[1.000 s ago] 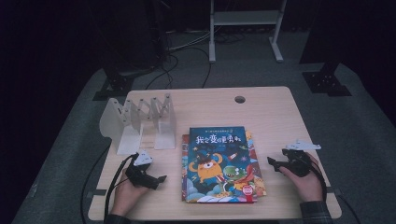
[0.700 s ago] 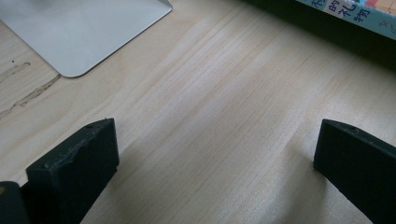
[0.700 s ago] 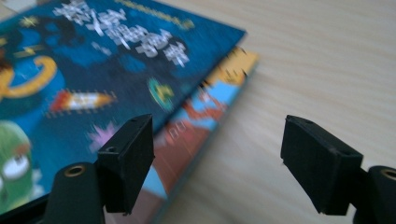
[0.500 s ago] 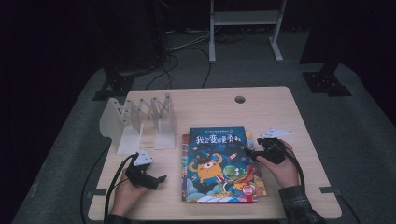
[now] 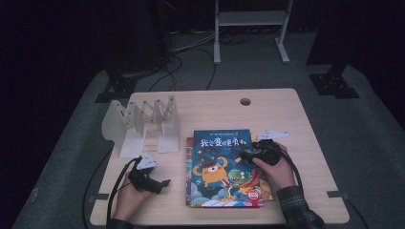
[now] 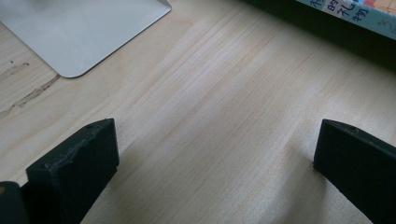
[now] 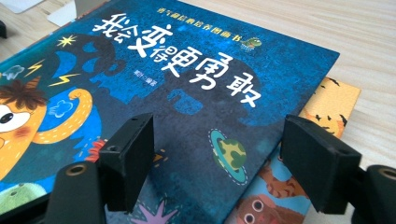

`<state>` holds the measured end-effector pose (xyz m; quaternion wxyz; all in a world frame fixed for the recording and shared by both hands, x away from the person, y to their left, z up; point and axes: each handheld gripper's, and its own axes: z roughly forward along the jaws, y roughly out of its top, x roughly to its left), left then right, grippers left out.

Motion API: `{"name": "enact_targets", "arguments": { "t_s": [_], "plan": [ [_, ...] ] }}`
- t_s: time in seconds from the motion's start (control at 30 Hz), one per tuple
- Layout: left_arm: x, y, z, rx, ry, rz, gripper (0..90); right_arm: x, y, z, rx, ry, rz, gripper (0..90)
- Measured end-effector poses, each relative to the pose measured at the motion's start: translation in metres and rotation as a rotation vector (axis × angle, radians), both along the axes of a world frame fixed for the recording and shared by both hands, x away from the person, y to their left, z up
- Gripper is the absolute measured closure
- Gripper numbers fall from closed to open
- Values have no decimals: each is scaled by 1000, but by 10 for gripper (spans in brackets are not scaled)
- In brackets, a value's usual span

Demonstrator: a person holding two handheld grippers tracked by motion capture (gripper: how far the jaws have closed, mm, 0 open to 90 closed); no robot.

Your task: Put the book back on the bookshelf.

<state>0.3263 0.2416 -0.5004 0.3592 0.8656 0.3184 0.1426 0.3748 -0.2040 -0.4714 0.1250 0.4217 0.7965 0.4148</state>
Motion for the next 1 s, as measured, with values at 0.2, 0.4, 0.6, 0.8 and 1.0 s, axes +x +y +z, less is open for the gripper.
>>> {"name": "enact_targets", "arguments": {
  "t_s": [0.2, 0.4, 0.6, 0.8, 1.0],
  "plan": [
    [0, 0, 0, 1, 2, -3, 0, 0, 0, 0, 2, 2, 7, 253],
    [-1, -5, 5, 1, -3, -24, 0, -3, 5, 0, 2, -2, 67, 253],
    [0, -10, 15, -27, -17, -51, 0, -6, 11, 0, 0, -4, 104, 253],
    [2, -19, 26, -39, -32, -91, 0, -9, 18, 0, -2, -6, 141, 253],
    [9, -30, 35, -40, -37, -125, 0, -12, 23, 0, -1, -9, 178, 253]
  ]
}}
